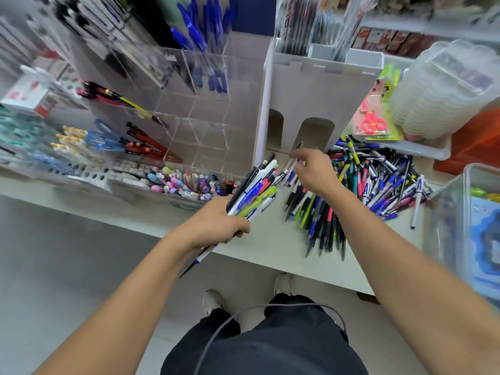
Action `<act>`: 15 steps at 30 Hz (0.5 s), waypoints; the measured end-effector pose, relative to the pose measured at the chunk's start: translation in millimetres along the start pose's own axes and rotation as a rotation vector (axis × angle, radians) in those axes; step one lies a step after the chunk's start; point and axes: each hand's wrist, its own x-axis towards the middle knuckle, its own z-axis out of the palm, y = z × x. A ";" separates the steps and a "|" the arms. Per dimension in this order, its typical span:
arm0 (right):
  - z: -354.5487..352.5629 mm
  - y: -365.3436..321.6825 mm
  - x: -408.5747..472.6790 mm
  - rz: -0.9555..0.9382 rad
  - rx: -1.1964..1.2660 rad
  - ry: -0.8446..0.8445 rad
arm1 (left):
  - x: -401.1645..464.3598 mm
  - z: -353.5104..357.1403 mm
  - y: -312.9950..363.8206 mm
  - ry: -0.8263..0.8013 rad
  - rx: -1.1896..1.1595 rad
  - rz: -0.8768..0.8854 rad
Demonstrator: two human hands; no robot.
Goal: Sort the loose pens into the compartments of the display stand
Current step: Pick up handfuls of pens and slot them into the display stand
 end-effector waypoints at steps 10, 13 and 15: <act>-15.4 -94.1 -88.2 0.094 0.964 0.117 | -4.7 -15.5 14.4 -0.154 0.074 0.071; -15.3 -100.9 -89.3 0.035 0.975 0.158 | -5.5 -16.1 17.3 -0.156 -0.061 0.073; -15.3 -108.1 -87.9 -0.006 0.926 0.165 | -7.6 -19.9 18.7 -0.168 -0.109 0.077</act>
